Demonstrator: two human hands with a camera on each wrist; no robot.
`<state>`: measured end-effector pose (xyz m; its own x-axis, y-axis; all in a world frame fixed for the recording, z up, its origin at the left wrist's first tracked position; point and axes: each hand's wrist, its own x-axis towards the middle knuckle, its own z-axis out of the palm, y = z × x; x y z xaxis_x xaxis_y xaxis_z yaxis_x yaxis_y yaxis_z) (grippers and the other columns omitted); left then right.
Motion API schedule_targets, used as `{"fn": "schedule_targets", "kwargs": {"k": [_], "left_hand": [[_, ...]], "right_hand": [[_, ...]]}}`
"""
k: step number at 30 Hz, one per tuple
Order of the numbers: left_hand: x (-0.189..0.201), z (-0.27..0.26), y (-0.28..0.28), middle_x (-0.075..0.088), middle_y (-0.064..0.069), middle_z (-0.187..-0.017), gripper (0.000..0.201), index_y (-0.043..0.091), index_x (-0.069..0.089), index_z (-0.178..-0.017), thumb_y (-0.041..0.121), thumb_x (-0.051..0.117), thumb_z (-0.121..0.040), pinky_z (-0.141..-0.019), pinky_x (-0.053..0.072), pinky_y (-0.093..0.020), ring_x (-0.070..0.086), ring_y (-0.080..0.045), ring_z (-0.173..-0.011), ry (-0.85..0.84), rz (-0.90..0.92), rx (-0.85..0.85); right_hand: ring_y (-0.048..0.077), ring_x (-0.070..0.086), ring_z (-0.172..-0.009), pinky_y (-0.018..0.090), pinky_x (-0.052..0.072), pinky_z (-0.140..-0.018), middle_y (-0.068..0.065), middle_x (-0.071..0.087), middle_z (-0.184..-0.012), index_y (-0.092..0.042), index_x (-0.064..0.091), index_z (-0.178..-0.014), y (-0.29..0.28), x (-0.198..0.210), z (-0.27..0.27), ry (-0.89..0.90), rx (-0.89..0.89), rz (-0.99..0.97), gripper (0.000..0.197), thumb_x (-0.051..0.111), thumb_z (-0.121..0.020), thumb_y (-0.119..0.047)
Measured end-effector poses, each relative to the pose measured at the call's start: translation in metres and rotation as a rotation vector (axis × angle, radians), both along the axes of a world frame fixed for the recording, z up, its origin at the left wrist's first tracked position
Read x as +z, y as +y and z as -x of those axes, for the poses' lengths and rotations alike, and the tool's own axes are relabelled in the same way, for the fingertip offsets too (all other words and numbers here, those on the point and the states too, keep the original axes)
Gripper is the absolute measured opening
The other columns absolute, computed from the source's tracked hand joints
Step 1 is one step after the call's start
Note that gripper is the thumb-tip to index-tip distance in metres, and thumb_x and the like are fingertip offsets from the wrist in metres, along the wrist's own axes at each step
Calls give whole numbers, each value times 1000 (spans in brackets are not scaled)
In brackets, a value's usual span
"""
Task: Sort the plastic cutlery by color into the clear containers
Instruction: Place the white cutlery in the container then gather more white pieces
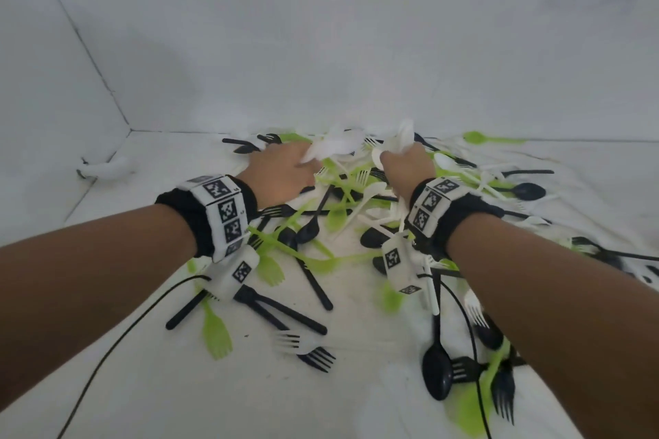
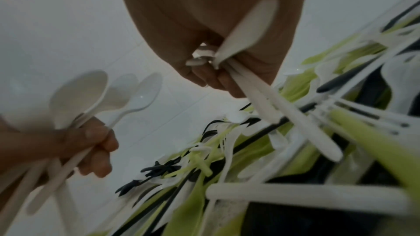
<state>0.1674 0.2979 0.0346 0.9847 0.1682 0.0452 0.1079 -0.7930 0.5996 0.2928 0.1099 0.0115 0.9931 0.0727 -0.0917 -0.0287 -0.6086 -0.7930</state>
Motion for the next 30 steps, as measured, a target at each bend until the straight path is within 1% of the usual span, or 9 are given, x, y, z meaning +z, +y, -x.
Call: {"fn": "schedule_targets", "kwargs": {"k": [2, 4, 8, 10, 12, 15, 20, 25, 30], "left_hand": [[-1, -3, -16, 73, 6, -86, 18, 30, 56, -93, 32, 46, -106, -67, 50, -31, 63, -19, -75, 53, 76, -44], [-4, -3, -28, 66, 0, -79, 19, 25, 50, -89, 23, 44, -107, -57, 47, -26, 56, -17, -66, 85, 187, -67], [-13, 1, -31, 49, 1, -70, 21, 24, 52, -85, 14, 46, -102, -56, 36, -28, 43, -16, -60, 91, 280, 47], [-15, 6, -27, 44, -4, -72, 14, 16, 52, -87, 12, 46, -100, -56, 34, -30, 40, -20, -63, 91, 353, 146], [-15, 12, -17, 47, -3, -71, 12, 15, 55, -90, 13, 47, -99, -57, 37, -30, 42, -19, -62, 75, 394, 247], [-16, 21, -3, 47, -2, -71, 14, 19, 53, -86, 13, 48, -97, -55, 35, -29, 39, -16, -59, 87, 398, 316], [-15, 33, -6, 49, 4, -69, 17, 26, 55, -89, 17, 49, -102, -56, 37, -29, 40, -14, -58, 96, 384, 281], [-9, 37, -19, 50, 9, -66, 21, 28, 53, -84, 20, 50, -103, -57, 38, -28, 45, -10, -58, 56, 299, 237], [-9, 41, -13, 43, 4, -68, 15, 18, 50, -87, 20, 51, -102, -61, 37, -32, 38, -14, -60, 71, 350, 270]], "right_hand": [[30, 60, -89, 32, 43, -67, 10, 62, -98, -1, 58, -118, -6, -4, -2, -21, 65, 114, 38, 59, -91, -28], [26, 58, -85, 29, 39, -60, 7, 60, -94, -4, 58, -112, -14, -8, 0, -39, 182, 274, 40, 66, -91, -37], [24, 54, -88, 31, 41, -69, 3, 56, -95, -11, 57, -106, -18, -13, 9, -71, 421, 485, 34, 72, -87, -35], [23, 55, -84, 30, 40, -63, 2, 56, -88, -12, 56, -94, -12, -15, 14, -72, 521, 568, 29, 72, -86, -35], [23, 58, -78, 28, 40, -57, 1, 56, -80, -13, 56, -84, -6, -15, 19, -77, 634, 693, 26, 72, -84, -35], [24, 63, -80, 29, 47, -61, 3, 64, -87, -12, 64, -95, 0, -13, 24, -127, 736, 817, 17, 68, -87, -26], [23, 66, -88, 32, 52, -69, 4, 68, -102, -14, 64, -110, 1, -16, 27, -144, 796, 897, 27, 70, -88, -29], [24, 62, -91, 35, 54, -77, 2, 65, -102, -17, 55, -104, 2, -15, 30, -201, 857, 857, 26, 69, -88, -32], [23, 64, -87, 33, 52, -71, 1, 65, -96, -18, 59, -100, 5, -17, 33, -211, 891, 908, 22, 68, -87, -32]]}}
